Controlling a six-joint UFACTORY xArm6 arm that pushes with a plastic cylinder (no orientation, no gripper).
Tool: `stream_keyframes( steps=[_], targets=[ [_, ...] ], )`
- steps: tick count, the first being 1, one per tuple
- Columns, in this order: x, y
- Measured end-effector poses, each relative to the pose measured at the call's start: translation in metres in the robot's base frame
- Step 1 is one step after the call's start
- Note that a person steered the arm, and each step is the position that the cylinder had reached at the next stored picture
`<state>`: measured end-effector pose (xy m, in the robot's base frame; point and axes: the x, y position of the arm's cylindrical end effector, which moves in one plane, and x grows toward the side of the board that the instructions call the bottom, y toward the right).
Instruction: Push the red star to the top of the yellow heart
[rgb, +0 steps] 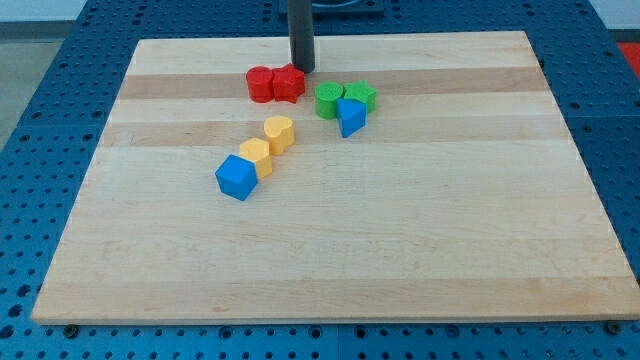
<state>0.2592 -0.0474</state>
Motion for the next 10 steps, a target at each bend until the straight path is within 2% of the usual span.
stream_keyframes(
  steps=[2,6,10],
  targets=[
    [0.011,-0.028],
    [0.083,-0.023],
    [0.092,-0.033]
  ],
)
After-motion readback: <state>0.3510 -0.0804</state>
